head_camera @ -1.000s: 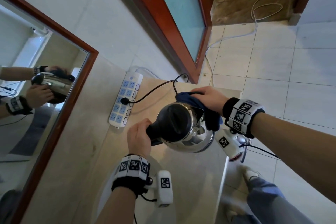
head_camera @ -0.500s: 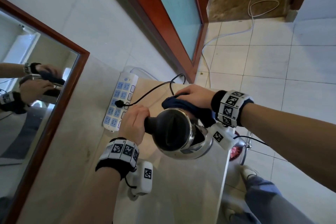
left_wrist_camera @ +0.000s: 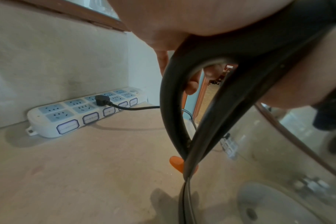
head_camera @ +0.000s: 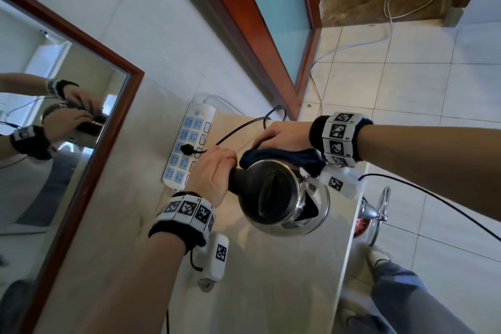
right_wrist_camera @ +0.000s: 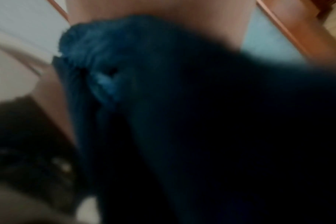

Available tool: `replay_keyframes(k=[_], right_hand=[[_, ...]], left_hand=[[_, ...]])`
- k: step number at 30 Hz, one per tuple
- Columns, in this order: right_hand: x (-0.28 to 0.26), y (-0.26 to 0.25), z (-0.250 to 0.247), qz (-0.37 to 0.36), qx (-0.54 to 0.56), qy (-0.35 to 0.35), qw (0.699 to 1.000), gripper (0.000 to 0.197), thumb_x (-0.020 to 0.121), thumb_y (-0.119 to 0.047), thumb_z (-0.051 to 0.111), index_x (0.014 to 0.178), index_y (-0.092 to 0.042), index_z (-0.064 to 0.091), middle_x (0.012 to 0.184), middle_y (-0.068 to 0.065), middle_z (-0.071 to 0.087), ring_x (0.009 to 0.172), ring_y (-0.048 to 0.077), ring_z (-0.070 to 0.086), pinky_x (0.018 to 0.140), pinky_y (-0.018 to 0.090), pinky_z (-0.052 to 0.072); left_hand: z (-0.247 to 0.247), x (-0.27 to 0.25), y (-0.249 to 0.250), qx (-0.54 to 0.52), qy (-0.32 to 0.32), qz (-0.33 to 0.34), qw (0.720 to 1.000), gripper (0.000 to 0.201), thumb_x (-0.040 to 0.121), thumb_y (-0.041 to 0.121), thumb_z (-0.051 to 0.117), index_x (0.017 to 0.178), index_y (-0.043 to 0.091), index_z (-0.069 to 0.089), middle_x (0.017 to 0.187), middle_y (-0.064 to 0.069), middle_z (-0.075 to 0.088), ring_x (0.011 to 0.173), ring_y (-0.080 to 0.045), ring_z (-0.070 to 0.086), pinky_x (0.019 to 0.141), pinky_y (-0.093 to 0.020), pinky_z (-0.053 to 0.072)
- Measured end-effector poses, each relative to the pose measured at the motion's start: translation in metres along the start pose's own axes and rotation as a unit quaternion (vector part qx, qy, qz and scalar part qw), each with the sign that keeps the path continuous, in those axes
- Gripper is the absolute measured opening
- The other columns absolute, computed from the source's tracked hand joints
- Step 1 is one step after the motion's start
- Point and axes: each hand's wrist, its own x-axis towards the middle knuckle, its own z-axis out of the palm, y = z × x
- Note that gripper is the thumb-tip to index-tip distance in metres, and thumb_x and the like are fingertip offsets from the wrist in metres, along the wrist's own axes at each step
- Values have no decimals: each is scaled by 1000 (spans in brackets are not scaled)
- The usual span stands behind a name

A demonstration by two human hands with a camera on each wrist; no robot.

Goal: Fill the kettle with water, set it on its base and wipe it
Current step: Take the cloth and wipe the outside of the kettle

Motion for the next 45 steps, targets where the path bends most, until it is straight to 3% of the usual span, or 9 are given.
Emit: replay_keyframes(k=[4,11,16,21,25,32,37,40,45], right_hand=[[1,-18,-2,-61,42,-37,997,19,92,-21,55,102,-17,72,93,-6,69,81,2,59,86,15,44],[-16,29,5,85,-19,18,996,34,101,-30,39,122,-19,63,123,2,64,101,13,52,107,29,33],[-47,22,20,46,159,162,973,26,97,-27,48,113,-21,67,114,-2,65,103,14,56,99,25,38],[-72,37,54,41,278,289,915,24,98,-20,48,117,-17,64,100,-5,65,89,2,59,75,-3,40],[-71,54,67,120,273,304,905,30,99,-24,45,121,-13,61,116,10,65,109,23,58,91,26,40],[-83,30,81,33,427,352,832,29,81,-29,49,104,-28,67,120,9,62,114,25,57,103,39,42],[-87,50,103,124,409,363,828,37,90,-24,37,122,-27,55,126,12,58,118,30,53,108,48,39],[-89,49,104,144,403,369,825,31,94,-24,42,121,-28,55,120,11,62,112,29,56,106,47,42],[-102,10,102,31,437,387,812,32,94,-25,46,125,-27,54,116,3,63,106,20,58,96,34,47]], left_hand=[[2,-3,-2,-9,24,-17,1000,33,88,15,40,97,-1,68,97,-15,68,93,-28,61,87,-25,40],[-7,-6,19,32,-5,-59,998,50,82,37,22,76,6,62,74,-9,64,71,-20,50,64,-23,37],[-7,-17,25,90,20,-44,995,9,79,1,66,87,1,64,84,-18,66,79,-35,60,72,-32,41],[-1,-23,25,116,22,-42,992,31,61,-8,78,89,-4,64,82,-21,66,74,-37,63,70,-39,49],[5,-32,27,115,38,-76,990,31,60,-16,74,88,-8,63,78,-26,64,70,-42,61,65,-44,51],[10,-61,38,165,13,-127,978,36,50,-17,80,81,-9,64,67,-26,64,58,-40,62,54,-43,53],[13,-78,47,163,-7,-159,974,25,82,-2,61,105,-10,58,97,-29,64,89,-46,61,77,-47,48],[15,-88,56,172,-27,-184,967,35,89,11,56,120,-5,50,114,-23,60,105,-40,55,88,-43,43],[28,-102,70,133,11,-210,968,32,94,5,40,124,-6,46,117,-25,59,109,-39,54,90,-43,41]])
